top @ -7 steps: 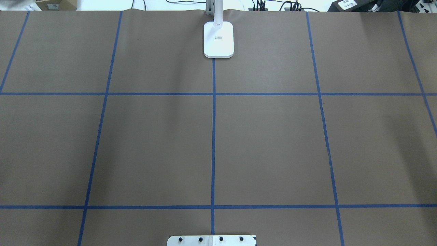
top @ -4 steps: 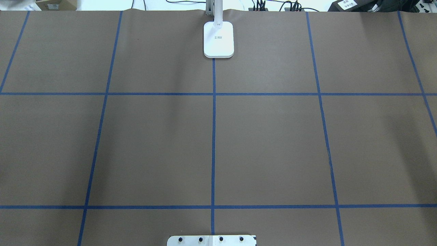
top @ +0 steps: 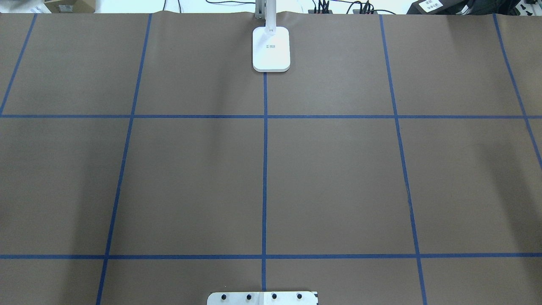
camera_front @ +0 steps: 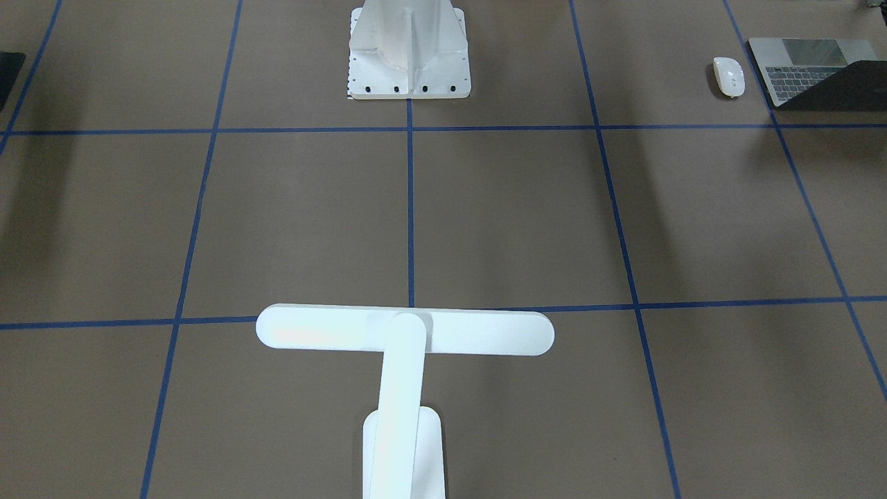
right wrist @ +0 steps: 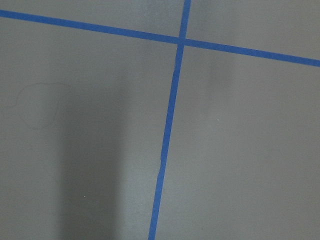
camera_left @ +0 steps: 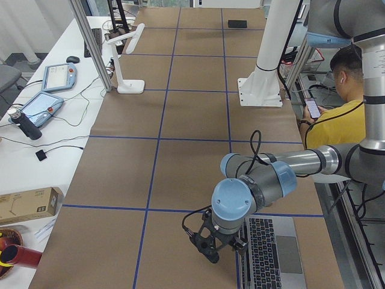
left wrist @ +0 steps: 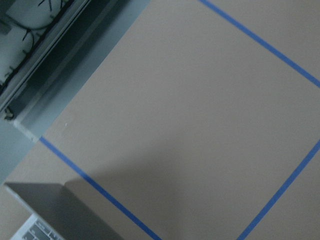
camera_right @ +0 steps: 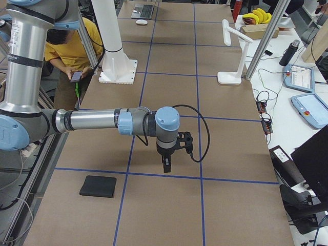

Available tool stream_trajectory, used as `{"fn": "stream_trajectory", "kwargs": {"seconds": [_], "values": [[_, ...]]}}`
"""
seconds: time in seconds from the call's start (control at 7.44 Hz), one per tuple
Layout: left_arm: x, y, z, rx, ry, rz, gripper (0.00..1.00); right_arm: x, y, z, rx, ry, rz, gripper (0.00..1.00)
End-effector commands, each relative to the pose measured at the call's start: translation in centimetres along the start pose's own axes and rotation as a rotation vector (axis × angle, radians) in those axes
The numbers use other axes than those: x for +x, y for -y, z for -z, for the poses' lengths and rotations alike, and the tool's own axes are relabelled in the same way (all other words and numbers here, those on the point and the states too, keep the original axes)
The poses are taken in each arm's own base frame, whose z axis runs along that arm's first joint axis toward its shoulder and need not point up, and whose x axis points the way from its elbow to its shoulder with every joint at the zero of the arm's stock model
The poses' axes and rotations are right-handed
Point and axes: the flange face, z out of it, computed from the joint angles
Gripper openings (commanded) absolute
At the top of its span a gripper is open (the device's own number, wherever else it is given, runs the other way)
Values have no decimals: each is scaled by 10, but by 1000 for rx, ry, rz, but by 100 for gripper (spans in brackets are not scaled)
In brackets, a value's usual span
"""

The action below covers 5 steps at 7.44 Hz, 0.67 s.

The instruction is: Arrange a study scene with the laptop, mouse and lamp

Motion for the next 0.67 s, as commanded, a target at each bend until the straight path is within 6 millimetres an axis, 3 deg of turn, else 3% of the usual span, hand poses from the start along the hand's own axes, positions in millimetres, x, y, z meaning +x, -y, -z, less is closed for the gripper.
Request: {"fn": "stream_trajectory", "kwargs": {"seconds": [0.0,0.13,0.54], "values": [[-52,-7,-51,-164,-59,290,98,0,0,0,1,0,1,100],[-63,3,-73,-232,-93,369,97,0,0,0,1,0,1,100],[-82,5,-98,-289,-80,484,82,1,3,-1,30,-4,29,100]]}}
